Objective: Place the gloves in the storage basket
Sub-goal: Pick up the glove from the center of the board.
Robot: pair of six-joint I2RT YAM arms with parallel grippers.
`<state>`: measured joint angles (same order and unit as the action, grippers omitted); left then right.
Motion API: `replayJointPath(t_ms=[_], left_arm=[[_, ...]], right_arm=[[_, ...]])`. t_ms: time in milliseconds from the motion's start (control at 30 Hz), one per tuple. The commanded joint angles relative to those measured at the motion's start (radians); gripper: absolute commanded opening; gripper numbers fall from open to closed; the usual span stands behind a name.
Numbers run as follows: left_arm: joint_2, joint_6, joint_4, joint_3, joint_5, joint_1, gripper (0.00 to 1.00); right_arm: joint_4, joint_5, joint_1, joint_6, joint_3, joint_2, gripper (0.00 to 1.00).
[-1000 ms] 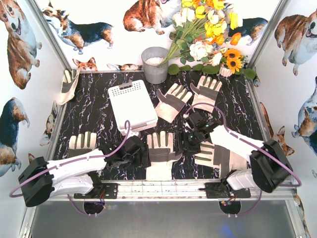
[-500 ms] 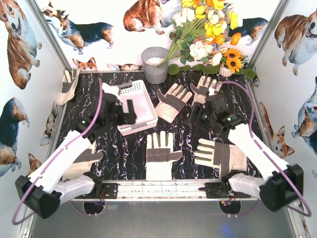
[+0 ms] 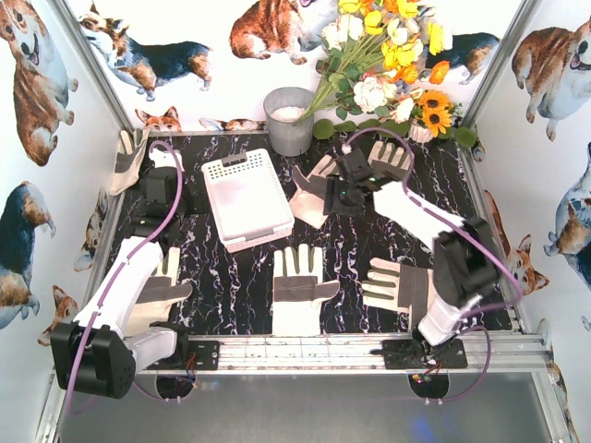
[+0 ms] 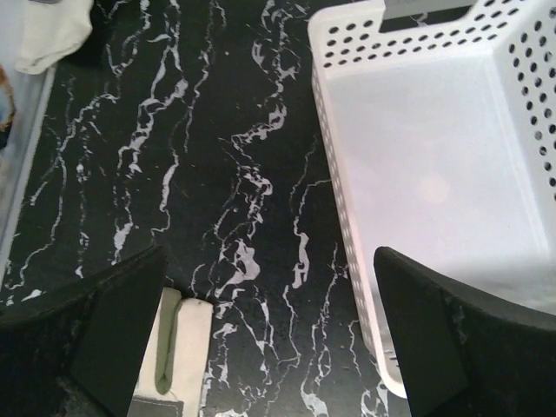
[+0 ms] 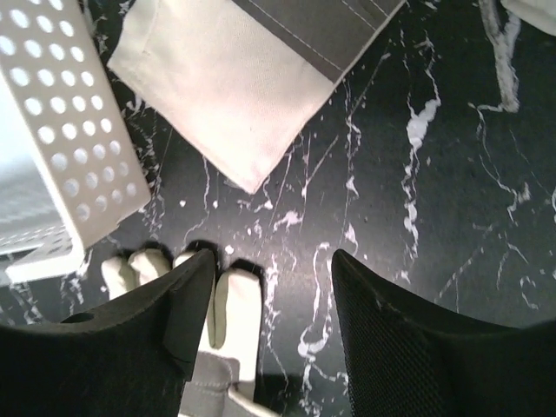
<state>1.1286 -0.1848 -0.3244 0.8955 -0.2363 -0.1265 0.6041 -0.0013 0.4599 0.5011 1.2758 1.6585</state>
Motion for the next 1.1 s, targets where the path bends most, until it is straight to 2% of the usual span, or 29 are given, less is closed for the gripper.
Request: replayJointPath(t_ms=[0,100,300,567,700,800,1033,1067], left_arm=[[-0.012,0.052,0.05,0.001,-0.097,0.013,1.0],[-0.013,0.051,0.058,-0.003,-0.097,0.013,1.0],[0.044,0.043,0.064,0.018,-0.009,0.013,1.0],[0.024,0.064,0.08,0.008,-0.013,0.013,1.0],[0.026,0.069,0.075,0.011,-0.016,0.013,1.0],[0.03,0.07,0.074,0.013,-0.014,0.013,1.0],[0.036,0.076,0.074,0.016,0.011,0.013,1.0],[0.036,0.077,0.074,0.016,0.017,0.014,1.0]], right_arm=[[-0.004,0.048,0.009,-0.051,0.125,0.134,0.59],[0.013,0.084,0.015,-0.09,0.213,0.232,0.6],[0.084,0.19,0.015,-0.186,0.405,0.415,0.63],[0.104,0.15,-0.03,-0.199,0.513,0.553,0.63],[0.146,0.159,-0.049,-0.212,0.532,0.596,0.51],[0.17,0.172,-0.055,-0.219,0.493,0.596,0.34],[0.128,0.141,-0.077,-0.203,0.333,0.456,0.01],[0.131,0.142,-0.077,-0.205,0.324,0.429,0.0]])
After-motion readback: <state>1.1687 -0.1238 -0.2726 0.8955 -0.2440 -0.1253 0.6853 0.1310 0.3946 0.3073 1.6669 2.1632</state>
